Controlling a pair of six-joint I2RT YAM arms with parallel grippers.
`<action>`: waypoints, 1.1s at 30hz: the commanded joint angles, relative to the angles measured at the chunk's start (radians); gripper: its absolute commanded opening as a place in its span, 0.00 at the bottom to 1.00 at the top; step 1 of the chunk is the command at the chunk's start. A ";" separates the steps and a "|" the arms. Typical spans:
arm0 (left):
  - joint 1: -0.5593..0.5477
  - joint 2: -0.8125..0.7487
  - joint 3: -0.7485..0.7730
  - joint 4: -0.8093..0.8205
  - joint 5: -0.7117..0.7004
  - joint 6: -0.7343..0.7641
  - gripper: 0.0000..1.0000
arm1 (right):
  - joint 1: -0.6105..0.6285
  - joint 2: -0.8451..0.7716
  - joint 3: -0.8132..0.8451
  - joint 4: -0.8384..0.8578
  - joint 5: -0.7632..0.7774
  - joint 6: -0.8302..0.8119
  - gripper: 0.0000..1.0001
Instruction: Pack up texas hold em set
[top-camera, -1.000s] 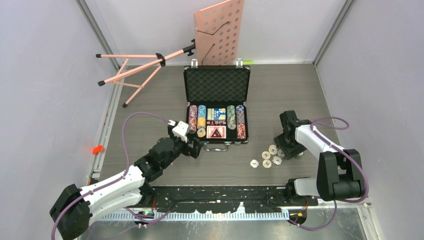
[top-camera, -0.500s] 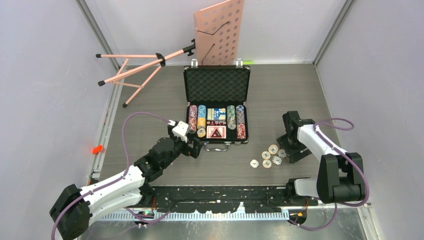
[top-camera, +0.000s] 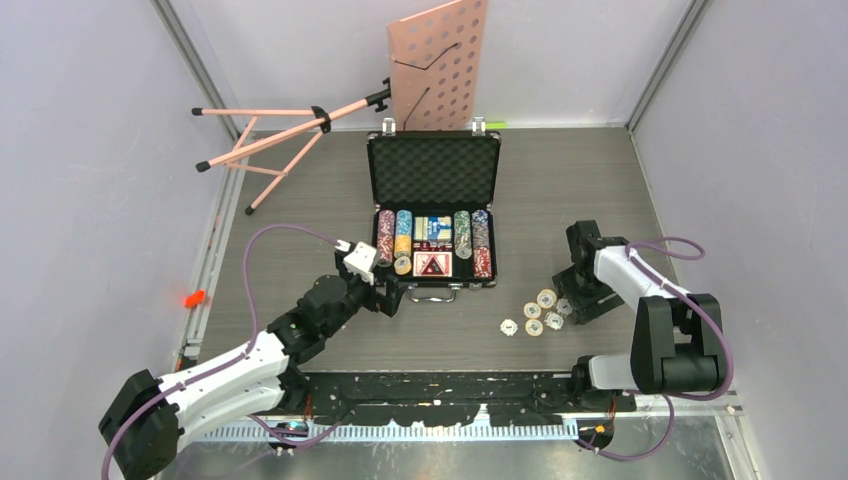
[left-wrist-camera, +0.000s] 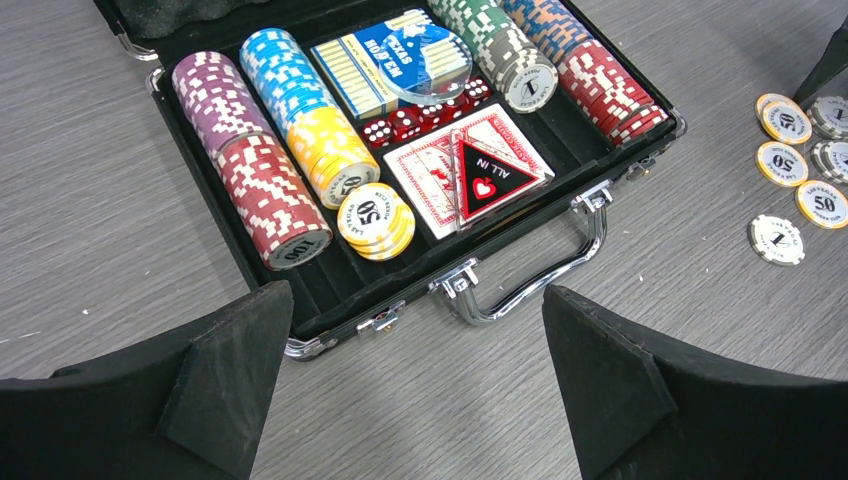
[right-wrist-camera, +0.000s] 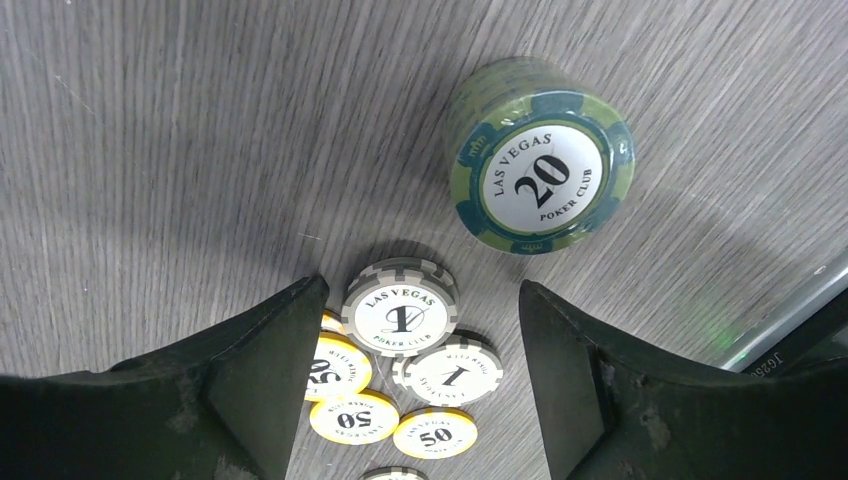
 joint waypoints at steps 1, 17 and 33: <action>-0.001 -0.013 0.022 0.019 -0.020 0.019 1.00 | -0.002 0.043 -0.016 0.033 -0.014 0.012 0.77; -0.001 -0.014 0.022 0.017 -0.028 0.020 1.00 | 0.000 0.009 -0.090 0.051 -0.071 0.043 0.57; -0.001 -0.015 0.023 0.016 -0.028 0.022 1.00 | -0.001 -0.100 0.096 -0.127 0.018 0.019 0.47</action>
